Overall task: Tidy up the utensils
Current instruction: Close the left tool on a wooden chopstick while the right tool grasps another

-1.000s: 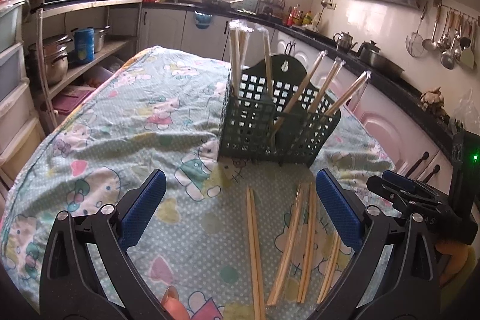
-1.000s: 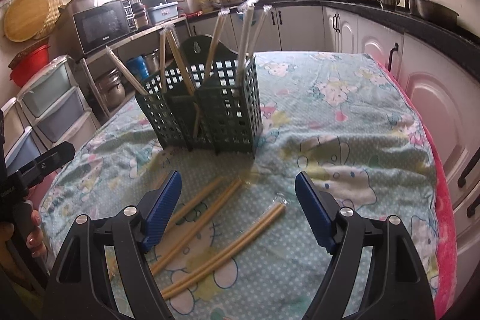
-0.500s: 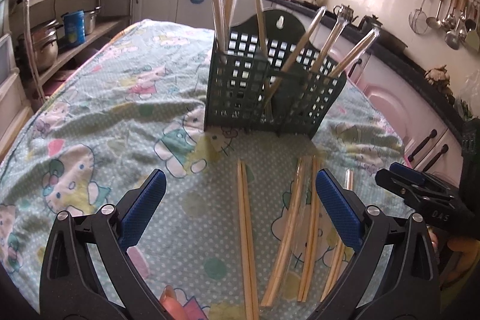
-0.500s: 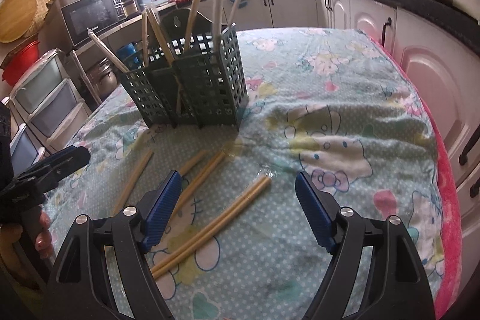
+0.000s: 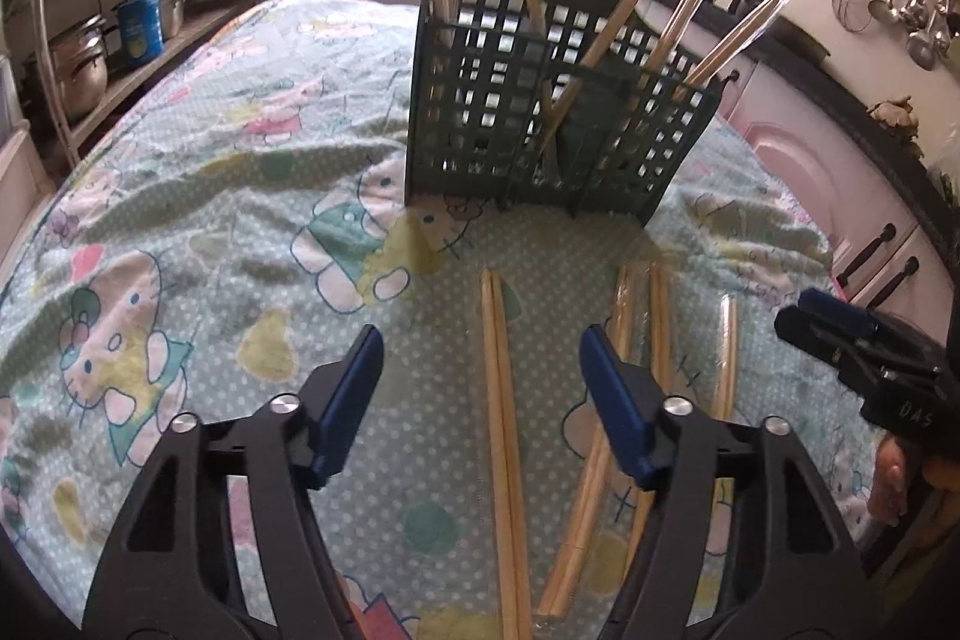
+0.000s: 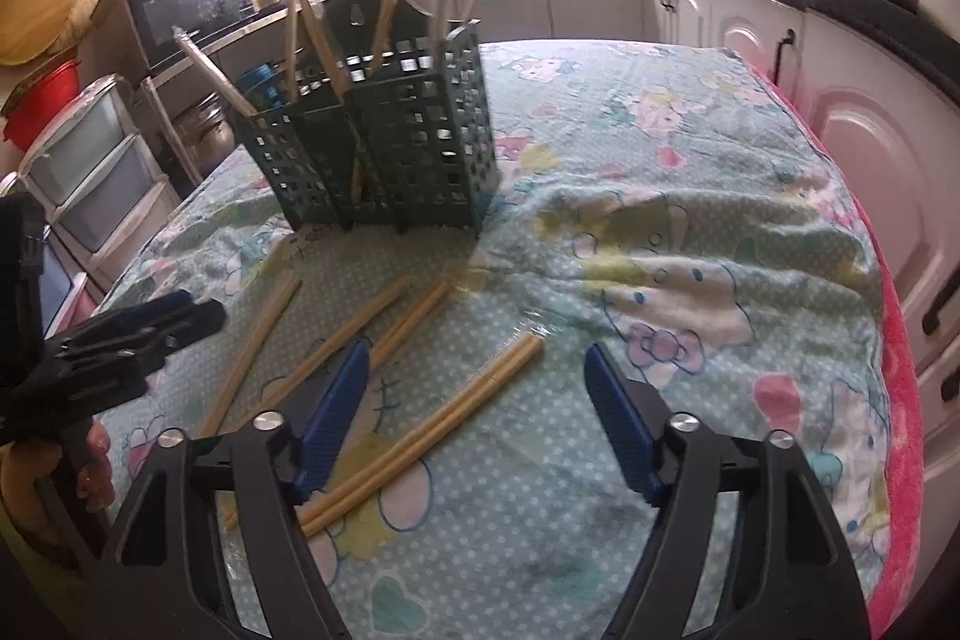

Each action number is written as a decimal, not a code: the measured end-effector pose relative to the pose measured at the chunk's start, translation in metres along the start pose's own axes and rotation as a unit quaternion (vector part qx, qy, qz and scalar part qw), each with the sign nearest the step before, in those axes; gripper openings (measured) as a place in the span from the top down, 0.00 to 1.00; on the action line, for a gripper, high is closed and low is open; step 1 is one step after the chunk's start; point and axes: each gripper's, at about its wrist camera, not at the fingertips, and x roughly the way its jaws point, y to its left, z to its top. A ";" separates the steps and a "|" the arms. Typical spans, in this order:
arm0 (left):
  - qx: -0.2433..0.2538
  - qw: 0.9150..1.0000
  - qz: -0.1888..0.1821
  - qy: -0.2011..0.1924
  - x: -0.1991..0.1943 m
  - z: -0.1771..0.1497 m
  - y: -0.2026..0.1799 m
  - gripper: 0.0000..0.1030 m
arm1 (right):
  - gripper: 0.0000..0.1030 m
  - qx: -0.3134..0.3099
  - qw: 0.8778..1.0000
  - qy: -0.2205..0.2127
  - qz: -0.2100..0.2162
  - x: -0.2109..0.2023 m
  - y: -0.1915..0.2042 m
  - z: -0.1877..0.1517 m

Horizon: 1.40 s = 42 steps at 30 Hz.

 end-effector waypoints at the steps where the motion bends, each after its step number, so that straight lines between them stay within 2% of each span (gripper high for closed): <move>1: -0.001 1.000 -0.003 0.004 0.002 0.000 0.000 0.51 | 0.40 -0.004 1.000 0.004 0.000 0.003 0.003 0.003; 4: 0.002 1.000 -0.009 0.018 0.010 0.001 -0.001 0.57 | 0.49 -0.023 1.000 0.015 -0.001 0.014 0.010 0.012; 8: 0.006 0.999 -0.011 0.034 0.020 0.002 -0.005 0.62 | 0.60 -0.014 0.999 0.044 0.004 0.037 0.011 0.020; 15: 0.016 0.998 0.008 0.052 0.037 0.005 -0.010 0.63 | 0.65 0.005 0.997 0.077 -0.008 0.072 0.009 0.022; 24: 0.011 0.998 0.015 0.052 0.046 0.010 -0.006 0.64 | 0.68 0.002 0.997 0.072 -0.016 0.090 0.015 0.025; 27: 0.016 0.998 0.021 0.053 0.048 0.012 -0.008 0.64 | 0.75 0.009 0.998 0.066 -0.016 0.091 0.013 0.027; 29: 0.016 0.998 0.024 0.055 0.051 0.015 -0.010 0.64 | 0.84 0.018 0.998 0.061 -0.009 0.089 0.010 0.028; 33: 0.011 0.998 0.028 0.061 0.058 0.021 -0.012 0.64 | 0.89 0.043 0.998 0.051 0.017 0.084 0.002 0.032; 38: 0.009 0.997 0.045 0.060 0.061 0.027 -0.011 0.87 | 0.91 0.058 0.997 0.029 0.040 0.070 -0.002 0.039; 42: -0.012 0.998 0.024 0.057 0.057 0.029 0.001 0.95 | 0.92 0.050 0.997 0.006 0.057 0.052 0.006 0.045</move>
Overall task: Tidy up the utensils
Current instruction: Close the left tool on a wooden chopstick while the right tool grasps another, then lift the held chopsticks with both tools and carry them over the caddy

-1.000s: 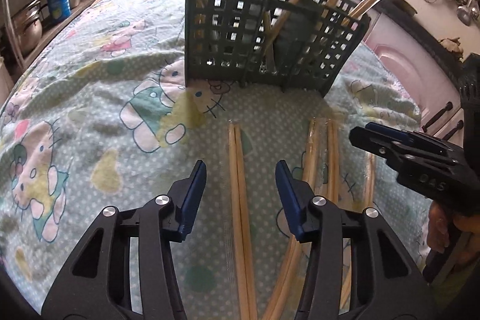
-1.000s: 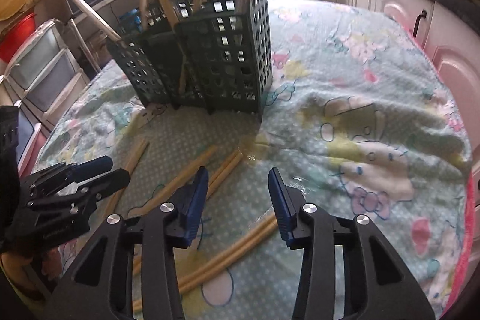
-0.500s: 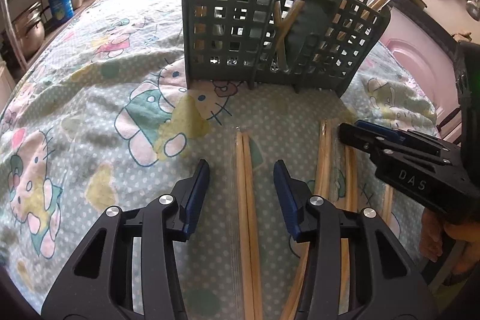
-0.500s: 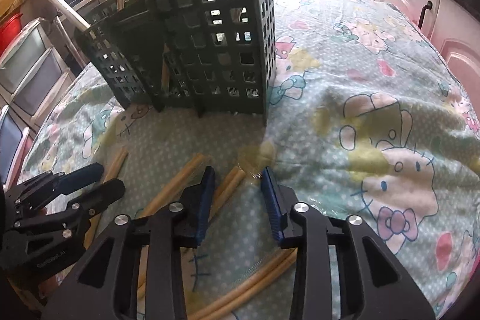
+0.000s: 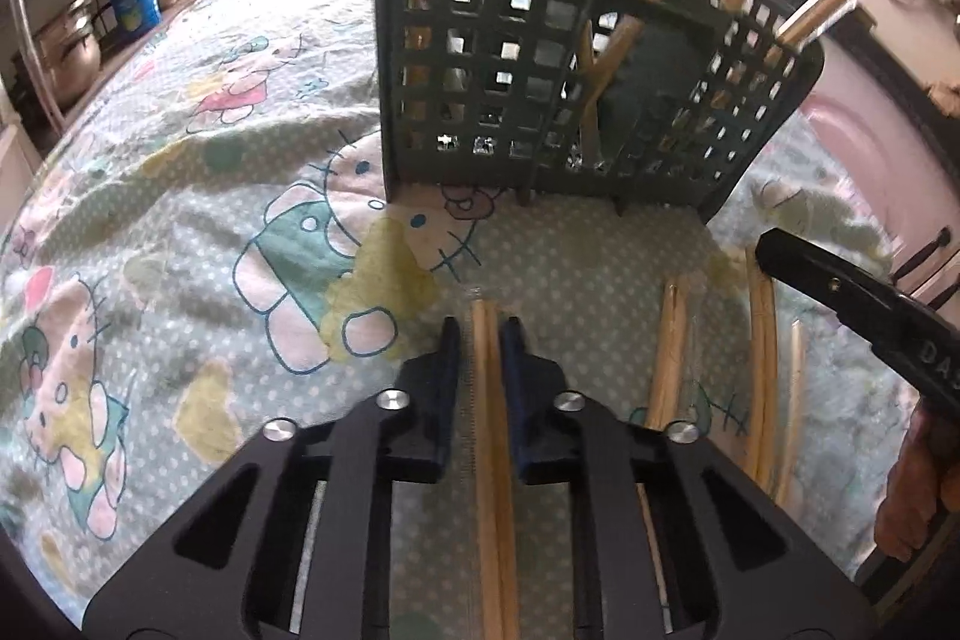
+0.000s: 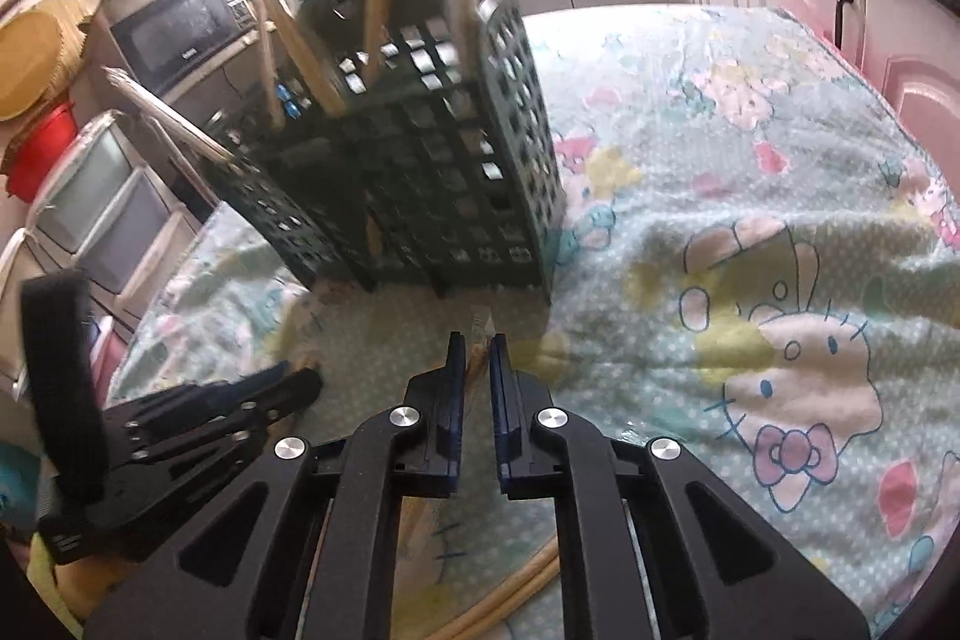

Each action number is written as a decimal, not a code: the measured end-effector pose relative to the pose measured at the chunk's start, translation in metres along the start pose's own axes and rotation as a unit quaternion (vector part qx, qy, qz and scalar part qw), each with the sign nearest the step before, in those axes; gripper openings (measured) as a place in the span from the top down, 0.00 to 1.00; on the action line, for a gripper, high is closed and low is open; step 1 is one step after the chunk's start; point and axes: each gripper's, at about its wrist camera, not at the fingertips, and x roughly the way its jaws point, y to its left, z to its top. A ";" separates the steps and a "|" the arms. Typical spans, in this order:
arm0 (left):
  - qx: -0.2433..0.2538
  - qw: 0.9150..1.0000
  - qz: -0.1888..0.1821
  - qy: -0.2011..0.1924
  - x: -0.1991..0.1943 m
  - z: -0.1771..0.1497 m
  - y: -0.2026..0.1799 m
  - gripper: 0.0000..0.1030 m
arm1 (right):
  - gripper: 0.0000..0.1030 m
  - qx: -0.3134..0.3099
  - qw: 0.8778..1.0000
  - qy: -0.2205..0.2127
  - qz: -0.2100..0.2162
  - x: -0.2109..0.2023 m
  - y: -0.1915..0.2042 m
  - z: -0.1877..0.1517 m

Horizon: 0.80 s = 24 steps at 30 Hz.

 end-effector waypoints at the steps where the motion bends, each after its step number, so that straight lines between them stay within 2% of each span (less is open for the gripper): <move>1: -0.010 1.000 -0.013 0.000 -0.002 0.001 0.004 0.96 | 0.92 -0.003 1.000 -0.004 0.003 -0.004 0.002 0.001; 4: -0.023 0.999 -0.022 -0.014 -0.015 0.001 0.016 0.99 | 0.93 -0.020 1.000 -0.021 0.009 -0.016 0.013 0.005; 11: -0.037 0.997 -0.028 -0.061 -0.056 0.001 0.034 0.99 | 0.94 -0.059 0.997 -0.045 0.012 -0.032 0.037 0.010; 17: -0.034 0.995 -0.015 -0.097 -0.091 -0.001 0.040 0.99 | 0.95 -0.087 0.994 -0.064 0.019 -0.040 0.061 0.013; 24: -0.047 0.992 -0.004 -0.116 -0.105 0.000 0.049 0.99 | 0.95 -0.118 0.989 -0.089 0.024 -0.053 0.087 0.019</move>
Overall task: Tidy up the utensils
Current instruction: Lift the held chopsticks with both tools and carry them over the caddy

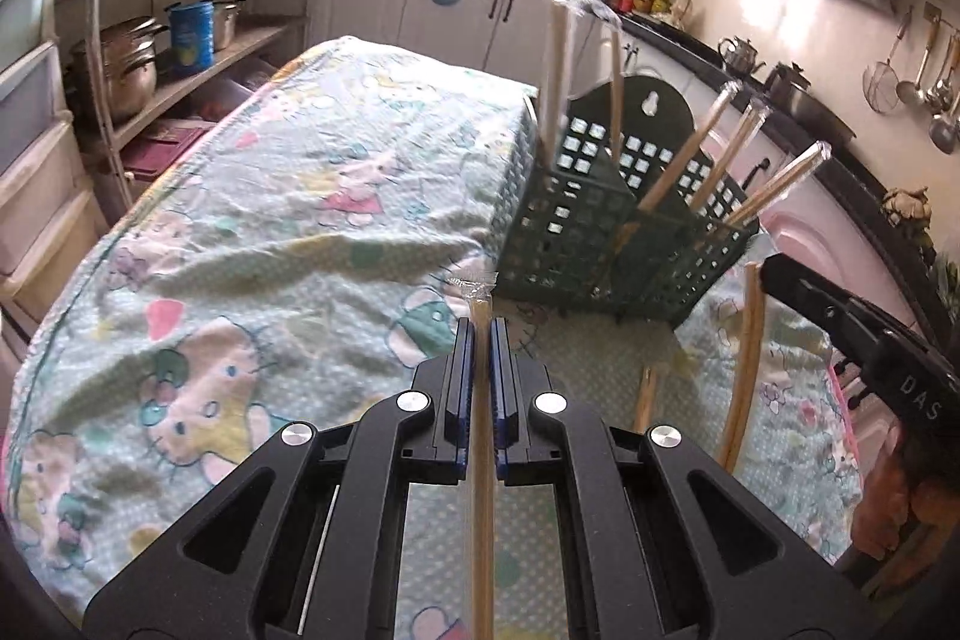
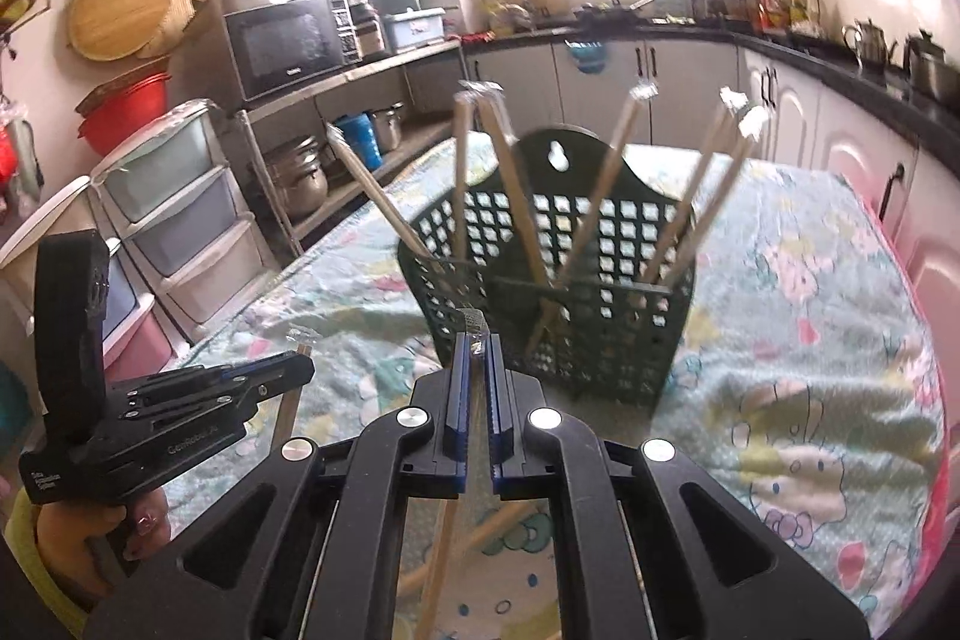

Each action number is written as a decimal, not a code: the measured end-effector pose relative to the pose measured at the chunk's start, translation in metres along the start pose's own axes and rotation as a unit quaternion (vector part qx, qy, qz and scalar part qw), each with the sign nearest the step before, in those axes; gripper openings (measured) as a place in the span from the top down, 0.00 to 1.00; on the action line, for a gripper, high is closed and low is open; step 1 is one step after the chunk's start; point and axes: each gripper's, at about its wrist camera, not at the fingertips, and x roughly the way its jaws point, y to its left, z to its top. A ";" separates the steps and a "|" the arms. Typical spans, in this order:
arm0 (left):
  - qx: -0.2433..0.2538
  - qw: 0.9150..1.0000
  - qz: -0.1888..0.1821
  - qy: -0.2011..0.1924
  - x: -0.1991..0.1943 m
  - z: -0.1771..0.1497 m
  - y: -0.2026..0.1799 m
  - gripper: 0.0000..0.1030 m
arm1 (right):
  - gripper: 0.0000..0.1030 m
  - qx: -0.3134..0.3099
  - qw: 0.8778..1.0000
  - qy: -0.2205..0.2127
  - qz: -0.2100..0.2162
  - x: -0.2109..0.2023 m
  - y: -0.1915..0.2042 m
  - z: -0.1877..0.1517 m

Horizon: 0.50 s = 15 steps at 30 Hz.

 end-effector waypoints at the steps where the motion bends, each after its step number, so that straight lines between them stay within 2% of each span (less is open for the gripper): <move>1: -0.002 1.000 -0.001 -0.002 -0.001 0.002 0.001 0.99 | 0.95 -0.002 1.000 -0.004 0.002 -0.001 0.002 0.003; 15: -0.017 0.999 -0.007 -0.035 -0.030 0.016 0.015 0.99 | 0.96 -0.021 0.999 -0.029 0.007 -0.012 0.022 0.021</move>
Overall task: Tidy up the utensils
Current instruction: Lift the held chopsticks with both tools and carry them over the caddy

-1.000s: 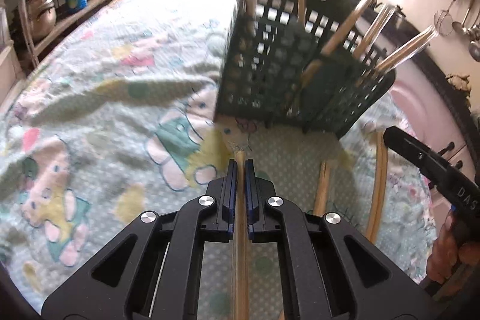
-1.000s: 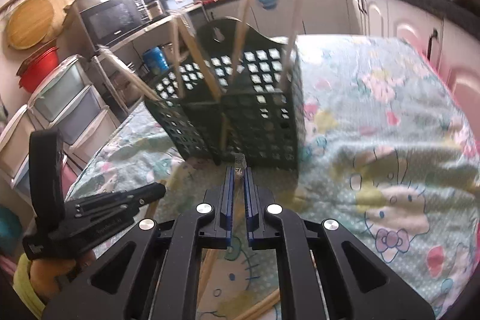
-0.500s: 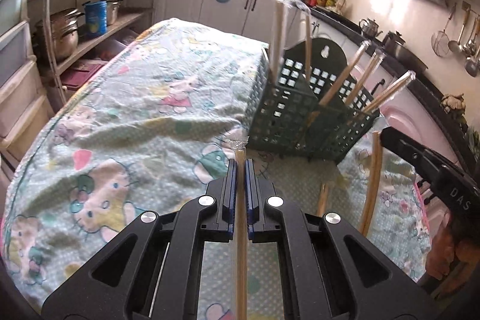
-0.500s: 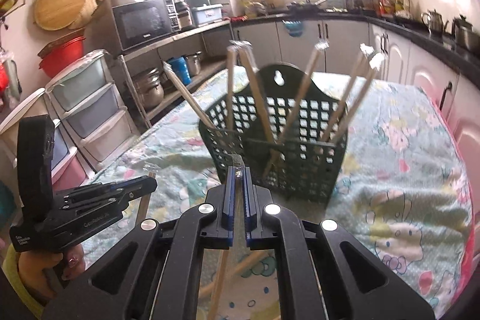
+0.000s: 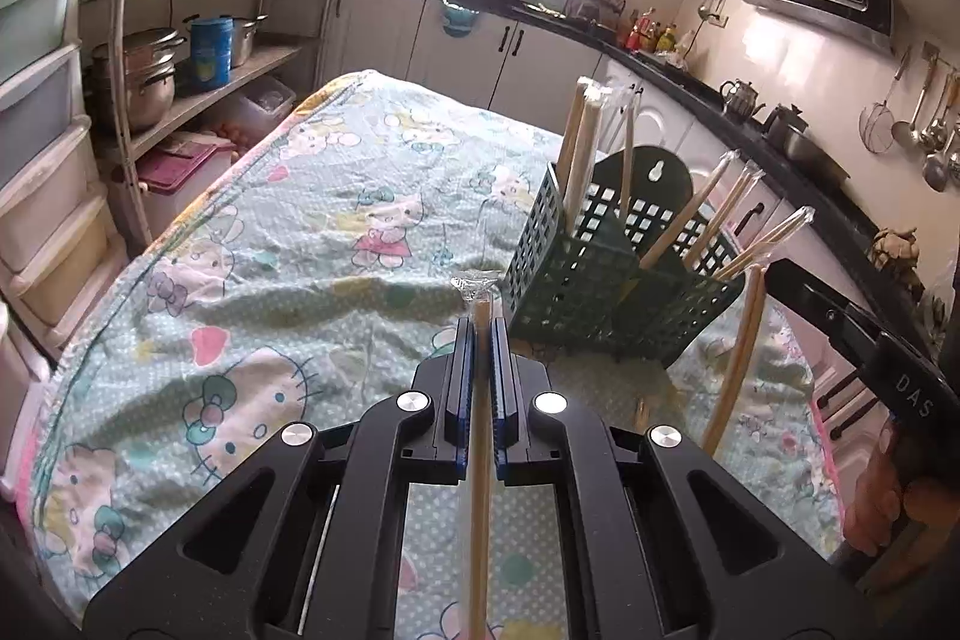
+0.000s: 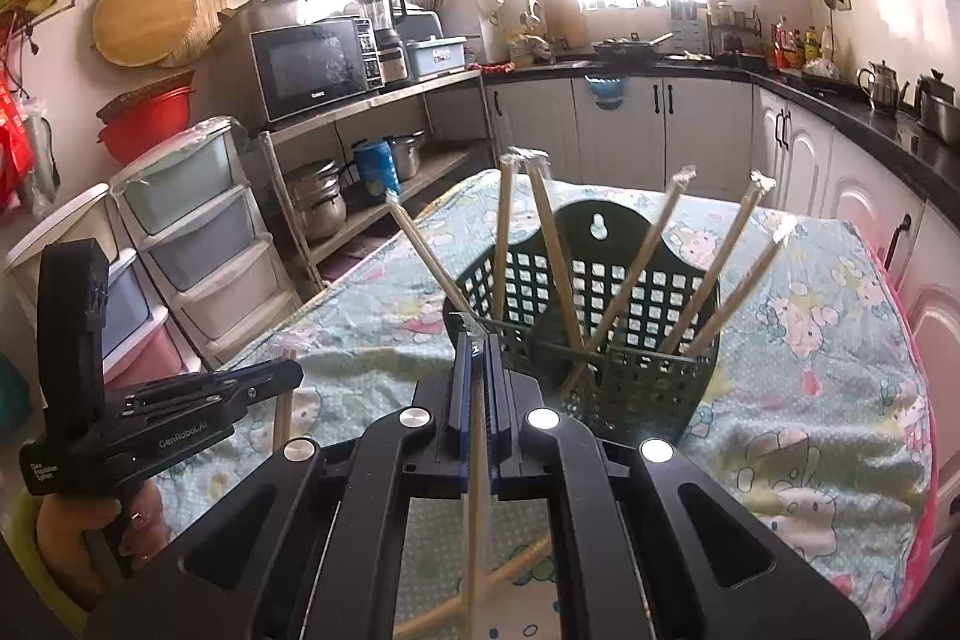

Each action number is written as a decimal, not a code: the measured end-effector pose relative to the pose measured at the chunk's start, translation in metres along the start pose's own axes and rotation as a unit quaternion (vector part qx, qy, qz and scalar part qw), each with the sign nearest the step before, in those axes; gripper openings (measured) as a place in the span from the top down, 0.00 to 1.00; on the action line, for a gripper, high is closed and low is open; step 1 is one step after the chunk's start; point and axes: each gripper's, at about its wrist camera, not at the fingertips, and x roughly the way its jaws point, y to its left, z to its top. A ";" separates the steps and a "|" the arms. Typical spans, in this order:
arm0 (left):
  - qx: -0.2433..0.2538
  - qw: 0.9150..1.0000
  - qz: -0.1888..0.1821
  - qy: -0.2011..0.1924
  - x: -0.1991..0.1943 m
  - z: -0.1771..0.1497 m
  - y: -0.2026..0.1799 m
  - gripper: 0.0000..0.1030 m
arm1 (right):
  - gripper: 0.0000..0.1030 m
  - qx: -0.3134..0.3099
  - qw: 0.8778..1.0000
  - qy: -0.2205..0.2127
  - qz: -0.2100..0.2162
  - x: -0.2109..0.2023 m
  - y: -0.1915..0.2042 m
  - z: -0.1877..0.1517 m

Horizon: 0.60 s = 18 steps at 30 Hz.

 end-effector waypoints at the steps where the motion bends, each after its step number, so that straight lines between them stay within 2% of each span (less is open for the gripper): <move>1: 0.001 1.000 -0.002 -0.002 -0.002 0.002 0.000 0.99 | 0.96 -0.001 1.000 -0.002 0.001 -0.001 0.001 0.002; 11: 0.001 0.999 -0.034 -0.006 -0.004 0.015 0.000 0.99 | 0.97 -0.004 1.000 -0.014 -0.005 -0.004 0.008 0.017; 18: 0.014 0.998 -0.060 -0.015 -0.006 0.038 -0.006 0.99 | 0.97 -0.005 0.999 -0.040 -0.025 -0.020 0.004 0.036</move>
